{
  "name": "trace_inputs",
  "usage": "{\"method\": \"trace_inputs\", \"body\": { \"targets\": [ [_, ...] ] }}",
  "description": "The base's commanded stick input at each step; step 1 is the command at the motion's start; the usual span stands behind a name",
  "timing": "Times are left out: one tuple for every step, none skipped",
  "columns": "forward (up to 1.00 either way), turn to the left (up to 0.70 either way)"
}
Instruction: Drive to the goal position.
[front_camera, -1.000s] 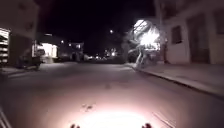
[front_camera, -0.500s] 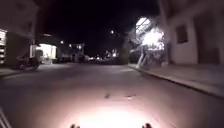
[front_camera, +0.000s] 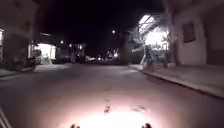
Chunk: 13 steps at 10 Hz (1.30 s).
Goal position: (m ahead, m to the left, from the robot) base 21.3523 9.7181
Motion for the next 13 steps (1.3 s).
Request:
{"method": "trace_inputs", "body": {
  "targets": [
    [0.85,0.0],
    [0.85,0.0],
    [0.85,0.0],
    [0.85,0.0],
    [0.85,0.0],
    [0.85,0.0],
    [0.85,0.0],
    [0.85,0.0],
    [0.85,0.0],
    [0.85,-0.31],
    [0.85,-0.12],
    [0.85,0.0],
    [0.85,0.0]
  ]
}}
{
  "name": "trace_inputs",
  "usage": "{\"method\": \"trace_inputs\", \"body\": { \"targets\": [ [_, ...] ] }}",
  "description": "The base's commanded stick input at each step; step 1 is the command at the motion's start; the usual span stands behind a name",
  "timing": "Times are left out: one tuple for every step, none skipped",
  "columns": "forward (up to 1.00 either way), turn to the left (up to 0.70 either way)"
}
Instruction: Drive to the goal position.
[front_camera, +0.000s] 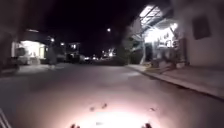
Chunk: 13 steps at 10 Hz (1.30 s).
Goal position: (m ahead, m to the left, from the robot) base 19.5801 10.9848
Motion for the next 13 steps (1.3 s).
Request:
{"method": "trace_inputs", "body": {
  "targets": [
    [0.85,0.0],
    [0.85,0.0],
    [0.85,0.0],
    [0.85,0.0],
    [0.85,0.0],
    [0.85,0.0],
    [0.85,0.0],
    [0.85,0.0],
    [0.85,0.0],
    [0.85,0.0],
    [0.85,0.0],
    [0.85,0.0],
    [0.85,0.0]
  ]
}}
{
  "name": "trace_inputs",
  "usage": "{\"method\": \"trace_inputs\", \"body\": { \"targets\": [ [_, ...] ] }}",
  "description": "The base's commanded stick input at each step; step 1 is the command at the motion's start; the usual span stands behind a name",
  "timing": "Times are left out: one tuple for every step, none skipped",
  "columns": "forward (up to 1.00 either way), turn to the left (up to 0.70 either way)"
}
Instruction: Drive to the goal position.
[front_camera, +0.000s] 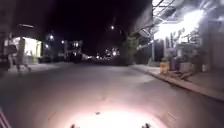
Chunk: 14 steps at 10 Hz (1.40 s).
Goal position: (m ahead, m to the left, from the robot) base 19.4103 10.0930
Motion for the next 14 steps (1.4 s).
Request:
{"method": "trace_inputs", "body": {
  "targets": [
    [0.85,0.0],
    [0.85,0.0],
    [0.85,0.0],
    [0.85,0.0],
    [0.85,0.0],
    [0.85,0.0],
    [0.85,0.0],
    [0.85,0.0],
    [0.85,0.0],
    [0.85,0.0],
    [0.85,0.0],
    [0.85,0.0],
    [0.85,0.0],
    [0.85,0.0]
  ]
}}
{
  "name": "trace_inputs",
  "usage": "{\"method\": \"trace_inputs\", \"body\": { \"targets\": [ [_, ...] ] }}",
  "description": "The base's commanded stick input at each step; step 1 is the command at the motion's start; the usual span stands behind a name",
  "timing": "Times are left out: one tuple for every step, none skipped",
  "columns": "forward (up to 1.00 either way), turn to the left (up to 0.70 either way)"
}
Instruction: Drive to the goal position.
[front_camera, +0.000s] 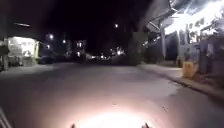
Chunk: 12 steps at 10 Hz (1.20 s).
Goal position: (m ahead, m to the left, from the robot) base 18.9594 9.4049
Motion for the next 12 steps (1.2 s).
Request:
{"method": "trace_inputs", "body": {
  "targets": [
    [0.85,0.0],
    [0.85,0.0],
    [0.85,0.0],
    [0.85,0.0],
    [0.85,0.0],
    [0.85,0.0],
    [0.85,0.0],
    [0.85,0.0],
    [0.85,0.0],
    [0.85,0.0],
    [0.85,0.0],
    [0.85,0.0]
  ]
}}
